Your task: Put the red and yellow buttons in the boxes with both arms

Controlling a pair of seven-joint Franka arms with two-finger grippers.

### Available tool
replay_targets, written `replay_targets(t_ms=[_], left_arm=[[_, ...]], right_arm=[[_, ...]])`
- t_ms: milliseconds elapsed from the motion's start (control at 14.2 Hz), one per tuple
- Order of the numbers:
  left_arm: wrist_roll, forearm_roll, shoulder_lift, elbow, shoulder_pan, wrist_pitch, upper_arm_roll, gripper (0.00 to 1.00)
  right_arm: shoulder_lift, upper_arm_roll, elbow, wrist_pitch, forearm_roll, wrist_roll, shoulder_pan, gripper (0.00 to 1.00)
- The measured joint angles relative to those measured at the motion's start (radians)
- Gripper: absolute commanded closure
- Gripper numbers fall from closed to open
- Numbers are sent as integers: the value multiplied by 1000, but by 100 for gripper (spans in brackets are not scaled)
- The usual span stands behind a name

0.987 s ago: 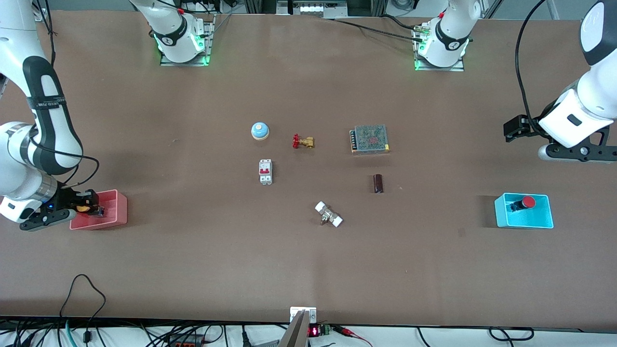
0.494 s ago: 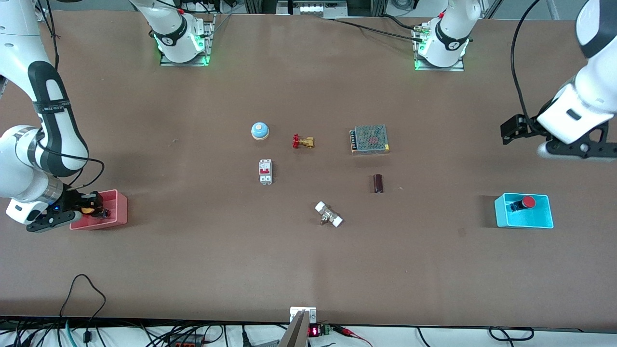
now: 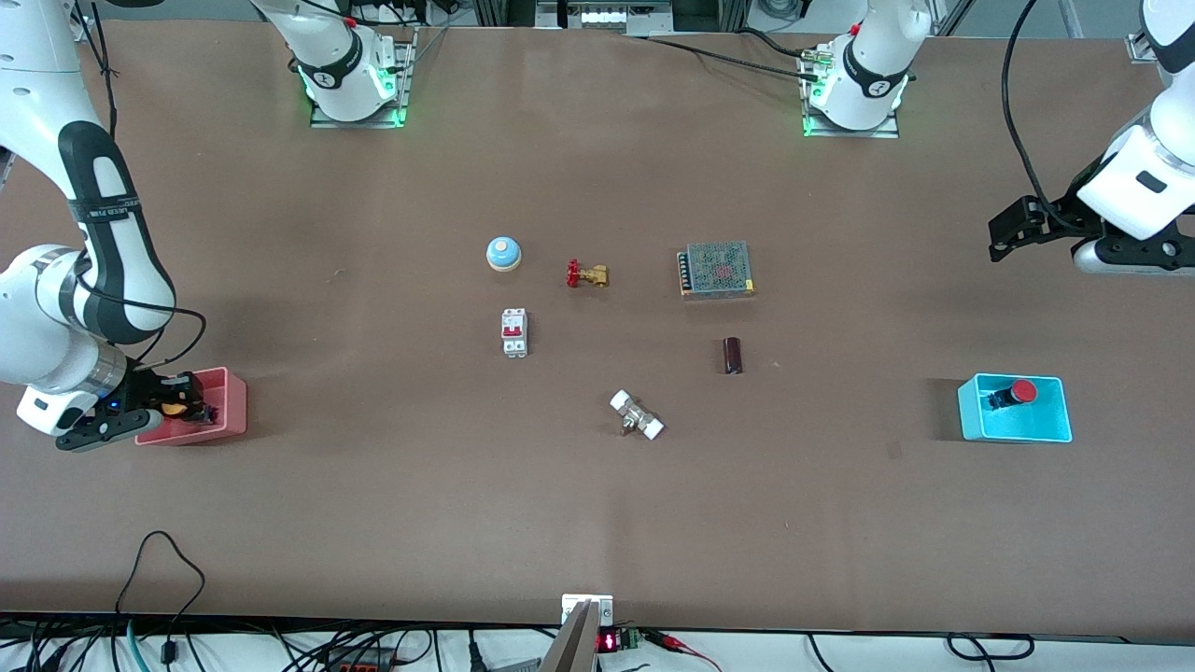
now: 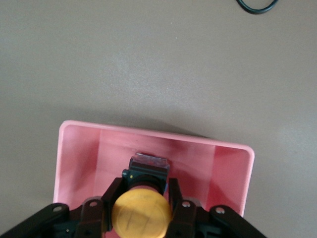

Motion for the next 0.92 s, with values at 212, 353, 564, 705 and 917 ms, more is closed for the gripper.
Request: replay_targets(t_ms=[212, 353, 564, 705, 917], left_arm=[[0, 0, 0, 0, -5, 0, 0, 0], [0, 0, 0, 0, -5, 0, 0, 0], [0, 0, 0, 0, -5, -1, 0, 0], [0, 0, 0, 0, -5, -2, 0, 0], [-1, 0, 1, 0, -5, -8, 0, 0]], right_arm=[[5, 0, 0, 3, 0, 0, 2, 26], [5, 0, 0, 4, 0, 0, 2, 13], [5, 1, 1, 5, 0, 0, 2, 0], [4, 4, 10, 6, 0, 0, 3, 0], [-45, 16, 31, -53, 0, 0, 10, 0]])
